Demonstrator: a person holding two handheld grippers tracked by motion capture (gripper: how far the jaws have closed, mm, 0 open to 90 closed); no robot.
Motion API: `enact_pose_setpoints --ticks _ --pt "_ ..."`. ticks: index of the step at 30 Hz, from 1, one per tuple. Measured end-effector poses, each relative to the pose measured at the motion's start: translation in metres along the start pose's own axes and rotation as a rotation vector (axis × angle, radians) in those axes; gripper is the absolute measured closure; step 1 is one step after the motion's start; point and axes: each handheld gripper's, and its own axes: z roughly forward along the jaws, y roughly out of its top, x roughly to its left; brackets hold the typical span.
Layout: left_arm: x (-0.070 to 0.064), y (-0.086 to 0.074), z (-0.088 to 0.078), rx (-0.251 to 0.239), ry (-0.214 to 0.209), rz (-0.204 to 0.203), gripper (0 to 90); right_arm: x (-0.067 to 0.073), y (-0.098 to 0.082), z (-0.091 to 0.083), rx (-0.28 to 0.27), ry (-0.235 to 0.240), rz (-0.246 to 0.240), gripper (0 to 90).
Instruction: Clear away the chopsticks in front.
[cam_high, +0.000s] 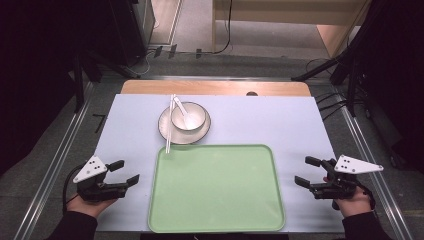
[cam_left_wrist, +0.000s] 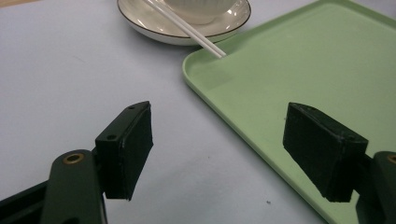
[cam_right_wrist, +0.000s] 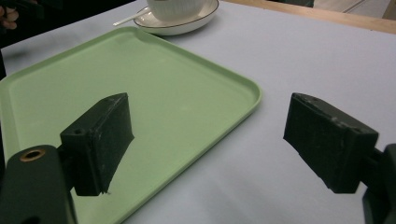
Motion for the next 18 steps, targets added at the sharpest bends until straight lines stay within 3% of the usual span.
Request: enact_pose_setpoints --ticks 18 --pt "0.0017 -0.0007 -0.0005 0.007 0.0 0.0 25.0 0.0003 0.0 0.0001 0.006 0.0 0.001 16.4"
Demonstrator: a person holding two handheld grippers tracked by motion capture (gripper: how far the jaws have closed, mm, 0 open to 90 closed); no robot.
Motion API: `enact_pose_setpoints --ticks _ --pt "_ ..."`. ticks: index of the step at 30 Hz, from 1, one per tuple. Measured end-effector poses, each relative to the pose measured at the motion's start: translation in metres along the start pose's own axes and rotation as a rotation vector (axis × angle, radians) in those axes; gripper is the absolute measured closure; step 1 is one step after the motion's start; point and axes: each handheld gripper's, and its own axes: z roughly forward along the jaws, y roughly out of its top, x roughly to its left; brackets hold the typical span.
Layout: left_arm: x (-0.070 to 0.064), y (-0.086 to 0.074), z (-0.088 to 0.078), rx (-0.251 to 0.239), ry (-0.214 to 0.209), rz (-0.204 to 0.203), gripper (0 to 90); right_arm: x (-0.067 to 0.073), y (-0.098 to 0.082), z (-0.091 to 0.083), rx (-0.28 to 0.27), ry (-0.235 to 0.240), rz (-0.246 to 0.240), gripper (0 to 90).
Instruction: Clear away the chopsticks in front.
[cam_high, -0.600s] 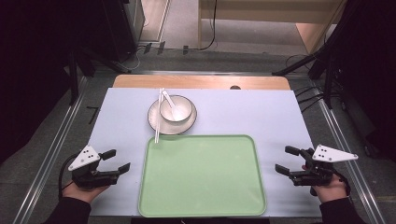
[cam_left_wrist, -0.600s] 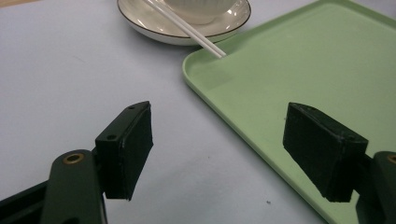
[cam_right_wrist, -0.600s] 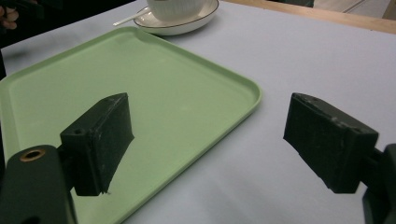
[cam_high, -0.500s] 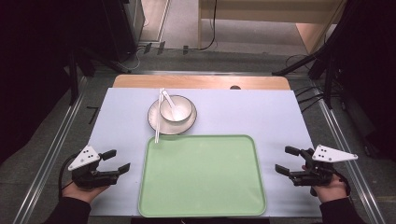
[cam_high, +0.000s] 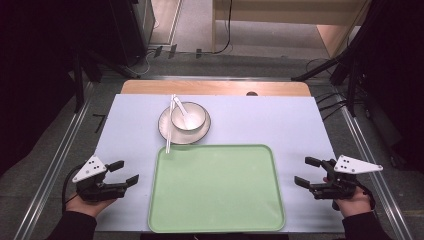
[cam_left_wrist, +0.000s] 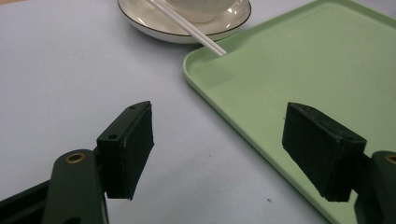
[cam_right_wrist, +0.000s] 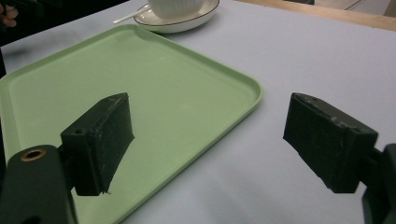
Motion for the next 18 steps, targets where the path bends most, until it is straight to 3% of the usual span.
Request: enact_pose_setpoints --ticks 6,11,16,18 --pt "0.0 -0.0009 -0.0002 0.001 -0.013 0.002 29.2 -0.0001 -0.0006 0.0011 0.012 0.003 0.001 16.4" --pt "-0.0004 -0.0012 0.0013 0.016 -0.022 -0.019 30.6 -0.0003 -0.0007 0.0008 0.012 0.001 0.004 16.4" --pt "-0.0001 -0.0034 0.0029 0.028 -0.047 -0.016 35.5 -0.0002 -0.0007 0.0007 0.01 0.002 0.003 16.4" --pt "-0.0004 -0.0038 0.003 0.024 -0.062 -0.031 38.4 0.0 -0.0006 0.0008 0.011 0.003 0.003 16.4"
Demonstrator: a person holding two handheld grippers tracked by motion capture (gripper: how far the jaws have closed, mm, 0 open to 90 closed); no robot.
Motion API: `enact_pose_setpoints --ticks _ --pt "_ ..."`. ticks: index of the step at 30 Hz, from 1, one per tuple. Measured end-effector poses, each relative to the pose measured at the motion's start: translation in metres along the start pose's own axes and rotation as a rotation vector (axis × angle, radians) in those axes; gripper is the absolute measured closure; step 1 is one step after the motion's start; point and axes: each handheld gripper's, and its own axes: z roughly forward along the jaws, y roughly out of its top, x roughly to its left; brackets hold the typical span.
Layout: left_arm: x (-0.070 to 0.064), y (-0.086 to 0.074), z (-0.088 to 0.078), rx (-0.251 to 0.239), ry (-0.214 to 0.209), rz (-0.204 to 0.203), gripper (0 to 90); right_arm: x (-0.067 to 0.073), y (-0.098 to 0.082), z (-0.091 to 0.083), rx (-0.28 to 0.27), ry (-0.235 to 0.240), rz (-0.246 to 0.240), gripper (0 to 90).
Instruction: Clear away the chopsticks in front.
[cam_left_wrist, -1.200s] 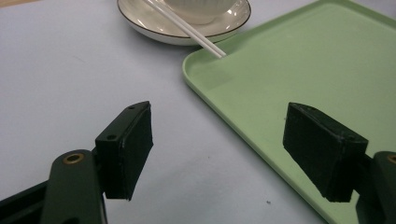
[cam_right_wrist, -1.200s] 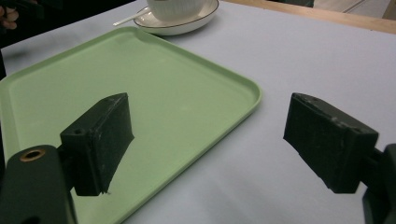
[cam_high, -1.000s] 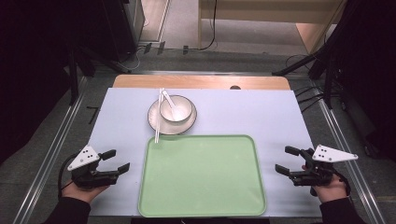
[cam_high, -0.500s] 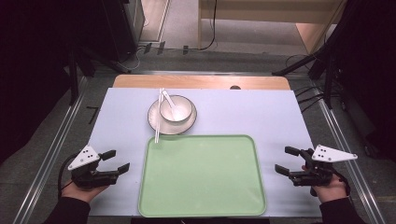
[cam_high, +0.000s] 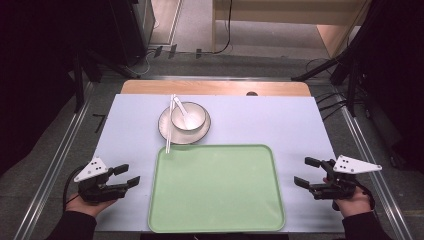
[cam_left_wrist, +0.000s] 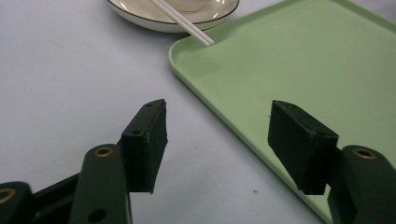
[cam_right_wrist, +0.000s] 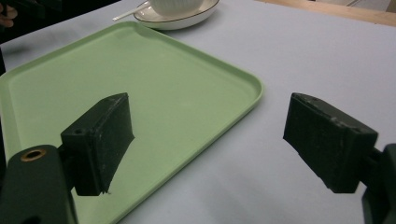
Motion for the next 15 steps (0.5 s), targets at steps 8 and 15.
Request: enact_pose_setpoints --ticks 8,15 --pt "0.0 -0.0006 0.0008 0.001 0.003 -0.052 44.5 0.0 0.0001 0.0001 0.001 0.0 -0.003 16.4" --pt "0.0037 0.0034 0.0048 0.045 0.044 -0.169 41.6 0.0001 0.0 0.0004 0.005 0.001 -0.001 16.4"
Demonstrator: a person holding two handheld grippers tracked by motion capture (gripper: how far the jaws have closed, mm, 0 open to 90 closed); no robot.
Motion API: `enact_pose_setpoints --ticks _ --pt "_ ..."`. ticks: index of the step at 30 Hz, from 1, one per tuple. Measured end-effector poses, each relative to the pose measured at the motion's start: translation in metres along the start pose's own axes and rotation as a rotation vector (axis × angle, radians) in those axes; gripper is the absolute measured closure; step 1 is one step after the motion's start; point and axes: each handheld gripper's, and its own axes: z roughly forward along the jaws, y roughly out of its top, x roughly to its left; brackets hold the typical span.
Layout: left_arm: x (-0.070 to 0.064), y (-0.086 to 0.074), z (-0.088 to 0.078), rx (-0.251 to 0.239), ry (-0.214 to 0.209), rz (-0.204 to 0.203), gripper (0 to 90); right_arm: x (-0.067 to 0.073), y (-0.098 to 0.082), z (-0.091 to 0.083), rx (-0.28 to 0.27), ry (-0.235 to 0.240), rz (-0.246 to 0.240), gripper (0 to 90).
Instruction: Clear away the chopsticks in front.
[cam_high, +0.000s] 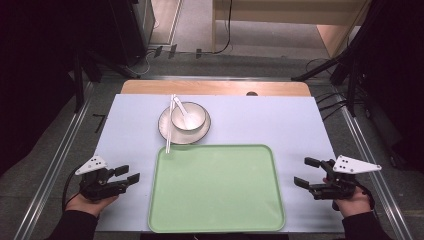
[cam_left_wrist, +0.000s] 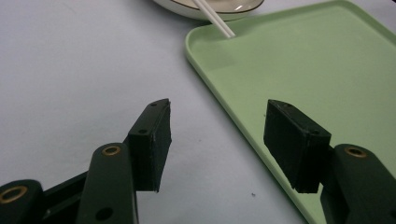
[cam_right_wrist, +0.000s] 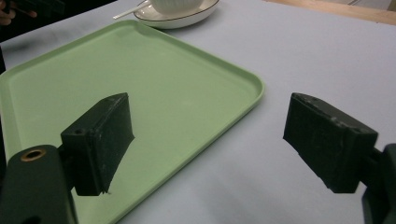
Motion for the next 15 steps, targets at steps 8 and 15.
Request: enact_pose_setpoints --ticks 8,15 --pt "0.004 0.006 0.003 0.05 -0.036 -0.09 41.7 0.0 0.0 0.001 0.006 -0.001 0.002 16.4" --pt "0.003 0.016 0.004 0.072 -0.048 -0.134 40.0 -0.001 -0.001 0.001 0.01 -0.004 -0.003 16.4"
